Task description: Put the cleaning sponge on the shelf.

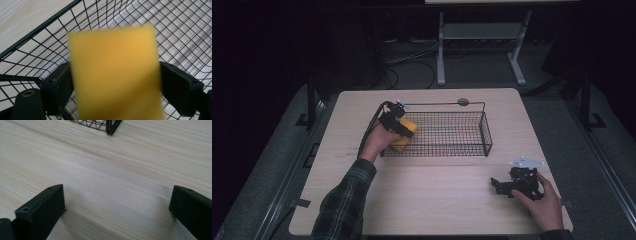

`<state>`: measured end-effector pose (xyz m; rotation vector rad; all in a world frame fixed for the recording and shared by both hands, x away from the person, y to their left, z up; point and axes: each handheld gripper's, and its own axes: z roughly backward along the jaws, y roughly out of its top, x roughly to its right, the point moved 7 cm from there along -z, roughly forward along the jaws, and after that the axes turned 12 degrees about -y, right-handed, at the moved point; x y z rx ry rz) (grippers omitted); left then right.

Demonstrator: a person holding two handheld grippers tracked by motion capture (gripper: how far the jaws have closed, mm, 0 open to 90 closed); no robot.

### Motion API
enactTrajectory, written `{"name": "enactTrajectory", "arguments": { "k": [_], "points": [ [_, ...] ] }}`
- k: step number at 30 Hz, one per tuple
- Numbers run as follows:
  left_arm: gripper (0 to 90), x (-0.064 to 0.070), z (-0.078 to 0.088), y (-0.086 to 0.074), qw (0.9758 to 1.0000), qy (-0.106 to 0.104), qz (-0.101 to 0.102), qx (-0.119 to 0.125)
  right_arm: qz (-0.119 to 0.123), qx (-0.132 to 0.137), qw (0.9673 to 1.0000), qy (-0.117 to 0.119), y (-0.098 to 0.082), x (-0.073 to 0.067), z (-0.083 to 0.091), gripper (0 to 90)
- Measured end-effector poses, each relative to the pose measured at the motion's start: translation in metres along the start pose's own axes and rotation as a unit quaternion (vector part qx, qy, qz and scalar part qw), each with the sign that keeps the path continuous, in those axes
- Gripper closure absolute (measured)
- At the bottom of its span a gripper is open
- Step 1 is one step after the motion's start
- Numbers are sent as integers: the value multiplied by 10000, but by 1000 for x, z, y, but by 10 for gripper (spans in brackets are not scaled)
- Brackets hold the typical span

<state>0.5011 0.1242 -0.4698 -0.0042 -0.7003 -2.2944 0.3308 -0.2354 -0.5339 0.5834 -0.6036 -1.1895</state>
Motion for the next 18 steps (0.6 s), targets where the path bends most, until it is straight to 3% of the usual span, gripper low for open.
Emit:
{"name": "enactTrajectory", "arguments": {
  "k": [5, 18],
  "points": [
    [153, -1, 1, -1, 10000, 19, 7, -20, -2, -1, 10000, 0, 0, 0, 0, 0],
    [154, 5, 23, 6, 9995, 6, -78, 312, -12, -6, 10000, -1, 0, 0, 0, 0]
  ]
}}
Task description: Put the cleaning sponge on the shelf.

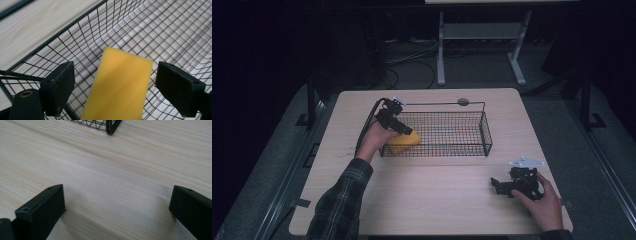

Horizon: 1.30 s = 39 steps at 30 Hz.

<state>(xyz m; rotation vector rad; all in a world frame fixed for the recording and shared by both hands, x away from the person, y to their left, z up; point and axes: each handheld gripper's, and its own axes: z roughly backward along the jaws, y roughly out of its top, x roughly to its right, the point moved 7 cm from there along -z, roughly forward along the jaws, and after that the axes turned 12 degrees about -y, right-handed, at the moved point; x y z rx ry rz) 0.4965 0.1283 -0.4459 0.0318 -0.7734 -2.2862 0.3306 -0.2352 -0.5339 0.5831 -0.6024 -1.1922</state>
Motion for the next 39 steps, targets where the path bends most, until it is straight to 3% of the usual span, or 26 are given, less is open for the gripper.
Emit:
{"name": "enactTrajectory", "arguments": {
  "k": [18, 39],
  "points": [
    [154, 17, 35, -3, 9993, 10, -208, 308, -7, -8, 10000, -2, 0, 0, 0, 0],
    [157, 31, 65, -43, 9982, 110, -175, 570, -1, -3, 10000, -1, 0, 0, 0, 0]
  ]
}}
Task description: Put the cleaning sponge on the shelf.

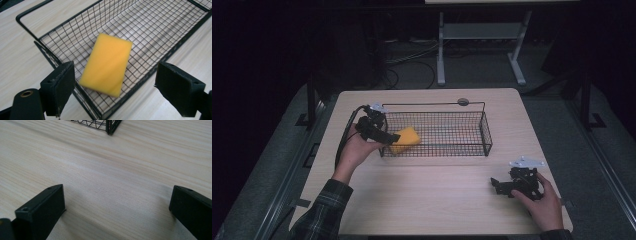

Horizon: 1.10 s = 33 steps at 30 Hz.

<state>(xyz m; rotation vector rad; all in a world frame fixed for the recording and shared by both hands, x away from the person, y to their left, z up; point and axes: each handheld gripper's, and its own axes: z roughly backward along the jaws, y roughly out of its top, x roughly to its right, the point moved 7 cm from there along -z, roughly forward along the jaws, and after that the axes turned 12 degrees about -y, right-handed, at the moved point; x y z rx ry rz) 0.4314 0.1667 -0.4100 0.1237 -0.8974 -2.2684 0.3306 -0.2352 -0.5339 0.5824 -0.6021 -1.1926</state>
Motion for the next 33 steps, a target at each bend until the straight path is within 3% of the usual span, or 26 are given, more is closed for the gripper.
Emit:
{"name": "enactTrajectory", "arguments": {
  "k": [22, 33],
  "points": [
    [159, 16, 24, -60, 9996, 186, 65, 203, 12, 8, 10000, 1, 0, 0, 0, 0],
    [163, 26, 25, -87, 9990, 193, 63, 400, 11, 8, 10000, 0, 0, 0, 0, 0]
  ]
}}
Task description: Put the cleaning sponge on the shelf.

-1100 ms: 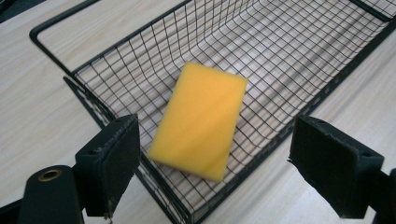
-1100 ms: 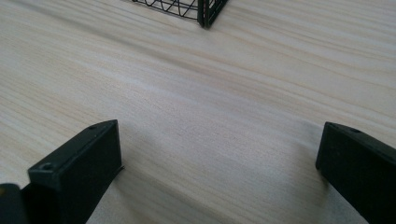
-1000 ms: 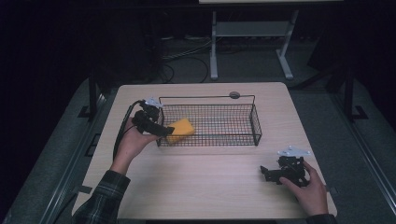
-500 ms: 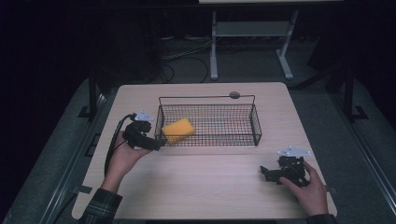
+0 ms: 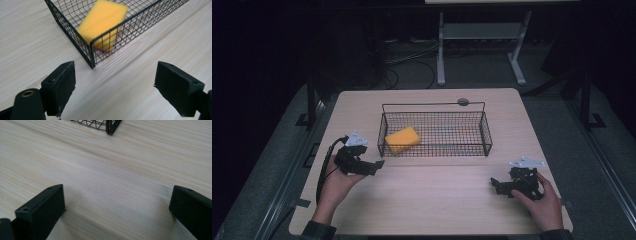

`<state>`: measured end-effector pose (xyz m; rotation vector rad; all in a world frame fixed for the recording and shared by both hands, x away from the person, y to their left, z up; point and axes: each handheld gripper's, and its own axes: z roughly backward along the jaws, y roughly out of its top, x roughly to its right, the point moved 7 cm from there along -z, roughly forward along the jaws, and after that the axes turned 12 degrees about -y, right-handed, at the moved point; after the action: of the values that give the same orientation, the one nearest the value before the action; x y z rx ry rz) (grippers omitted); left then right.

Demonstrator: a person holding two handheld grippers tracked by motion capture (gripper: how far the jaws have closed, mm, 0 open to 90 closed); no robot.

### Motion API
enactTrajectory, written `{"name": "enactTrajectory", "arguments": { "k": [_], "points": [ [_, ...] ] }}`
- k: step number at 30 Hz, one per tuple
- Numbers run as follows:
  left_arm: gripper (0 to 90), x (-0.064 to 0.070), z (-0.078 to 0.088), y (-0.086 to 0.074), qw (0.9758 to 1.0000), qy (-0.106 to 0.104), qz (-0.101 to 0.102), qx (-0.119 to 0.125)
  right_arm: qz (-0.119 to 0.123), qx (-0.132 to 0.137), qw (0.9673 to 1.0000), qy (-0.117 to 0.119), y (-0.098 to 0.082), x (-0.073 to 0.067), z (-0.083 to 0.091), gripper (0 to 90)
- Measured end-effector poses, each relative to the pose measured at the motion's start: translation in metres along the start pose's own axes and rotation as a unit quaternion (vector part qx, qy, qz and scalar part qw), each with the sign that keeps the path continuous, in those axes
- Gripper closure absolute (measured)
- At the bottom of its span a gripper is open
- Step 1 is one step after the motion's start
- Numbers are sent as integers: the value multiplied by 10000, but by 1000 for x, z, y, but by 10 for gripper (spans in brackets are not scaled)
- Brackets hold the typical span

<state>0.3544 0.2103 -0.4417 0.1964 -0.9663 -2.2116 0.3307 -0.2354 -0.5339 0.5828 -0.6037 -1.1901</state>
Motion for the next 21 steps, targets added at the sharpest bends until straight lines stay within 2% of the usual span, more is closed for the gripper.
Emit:
{"name": "enactTrajectory", "arguments": {
  "k": [7, 14, 21],
  "points": [
    [163, 9, -2, -18, 10000, 39, -70, 22, -9, -5, 10000, 0, 0, 0, 0, 0],
    [163, 16, -5, -39, 10000, 36, -7, -24, 1, 0, 10000, 0, 0, 0, 0, 0],
    [163, 19, -13, -58, 9997, 59, 51, -210, 2, 1, 10000, 1, 0, 0, 0, 0]
  ]
}}
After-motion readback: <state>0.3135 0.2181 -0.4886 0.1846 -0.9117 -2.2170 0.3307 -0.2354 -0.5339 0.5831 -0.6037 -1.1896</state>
